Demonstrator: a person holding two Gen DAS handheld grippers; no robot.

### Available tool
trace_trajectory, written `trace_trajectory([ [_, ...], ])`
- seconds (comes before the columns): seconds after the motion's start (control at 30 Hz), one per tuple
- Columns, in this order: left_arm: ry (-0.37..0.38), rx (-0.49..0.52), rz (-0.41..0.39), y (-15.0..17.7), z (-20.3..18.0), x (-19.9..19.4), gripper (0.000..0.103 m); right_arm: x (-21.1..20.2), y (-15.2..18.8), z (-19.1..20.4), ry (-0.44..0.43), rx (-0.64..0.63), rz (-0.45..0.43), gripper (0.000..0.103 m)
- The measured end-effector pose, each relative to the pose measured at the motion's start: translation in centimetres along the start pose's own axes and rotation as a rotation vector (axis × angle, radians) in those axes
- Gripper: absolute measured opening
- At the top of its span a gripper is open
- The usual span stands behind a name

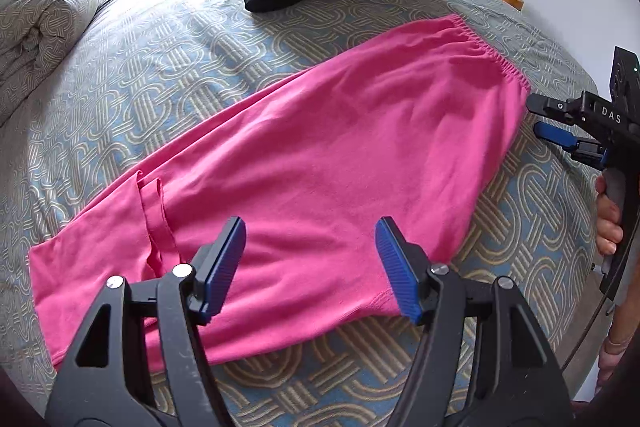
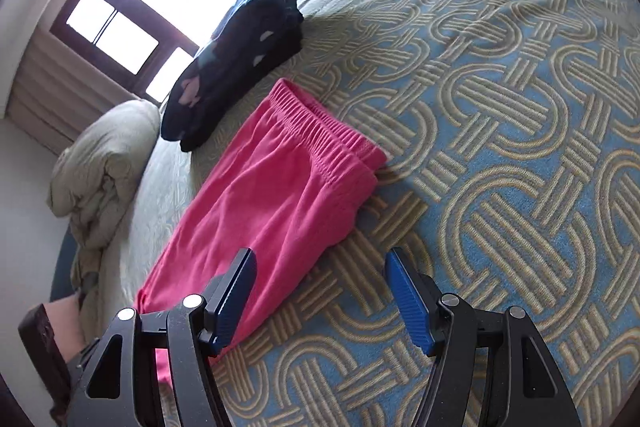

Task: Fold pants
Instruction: 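Grasp the pink pants waistband with the right tool and lift it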

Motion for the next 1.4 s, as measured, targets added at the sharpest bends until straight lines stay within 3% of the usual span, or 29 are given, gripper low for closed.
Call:
trace_trajectory([
  [0.27, 0.068, -0.075, 0.06, -0.8, -1.7, 1.2, 0.068, 1.6, -1.5, 0.1, -0.089, 0.028, -0.045, 0.074],
  [0.5, 0.132, -0.076, 0.083, -1.7, -3.9, 1.5, 0.068, 3.3, -3.1, 0.8, -0.137, 0.082, -0.07, 0.076],
  [0.53, 0.139, -0.079, 0.083, -1.8, -4.1, 1.4, 0.068, 3.4, -3.3, 1.0, -0.136, 0.084, -0.073, 0.066],
  [0.57, 0.148, -0.083, 0.084, -1.9, -4.2, 1.3, 0.068, 3.5, -3.5, 1.1, -0.14, 0.084, -0.075, 0.028],
  [0.6, 0.155, -0.088, 0.086, -2.0, -4.2, 1.3, 0.068, 3.8, -3.7, 1.3, -0.145, 0.082, -0.067, 0.008],
  [0.63, 0.161, -0.095, 0.088, -2.0, -4.0, 1.2, 0.068, 4.0, -3.8, 1.6, -0.136, 0.068, -0.057, 0.007],
  [0.7, 0.172, -0.12, 0.093, -1.9, -3.2, 0.9, 0.068, 3.6, -4.0, 3.4, -0.082, -0.047, -0.084, 0.007],
  [0.8, 0.208, -0.2, 0.104, -1.6, -1.0, 0.5, 0.068, 2.7, -3.1, 8.9, -0.044, -0.341, -0.116, 0.007],
  [0.93, 0.297, -0.365, 0.124, -0.9, 2.5, 0.1, 0.068, 3.4, 1.5, 15.5, -0.035, -0.697, -0.09, 0.007],
  [1.03, 0.359, -0.393, 0.119, -1.0, 3.3, -0.6, 0.069, 4.8, 5.4, 17.8, 0.001, -0.896, -0.049, 0.007],
  [1.23, 0.481, -0.387, 0.112, -2.5, 1.3, -2.0, 0.078, 7.1, 9.8, 18.2, 0.034, -1.013, 0.021, 0.007],
  [1.4, 0.5, -0.376, 0.133, -2.8, 0.3, -1.6, 0.078, 7.0, 10.2, 17.1, 0.059, -1.01, 0.033, 0.007],
])
Point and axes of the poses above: each gripper's, at about its wrist camera, not at the fingertips, and x roughly the way its jaws point, z to its left, y to its underside, the point moved 10 cm from there along x, roughly the way its jaws point, and after that the axes turned 10 degrees about -y, right-handed, at the moved point
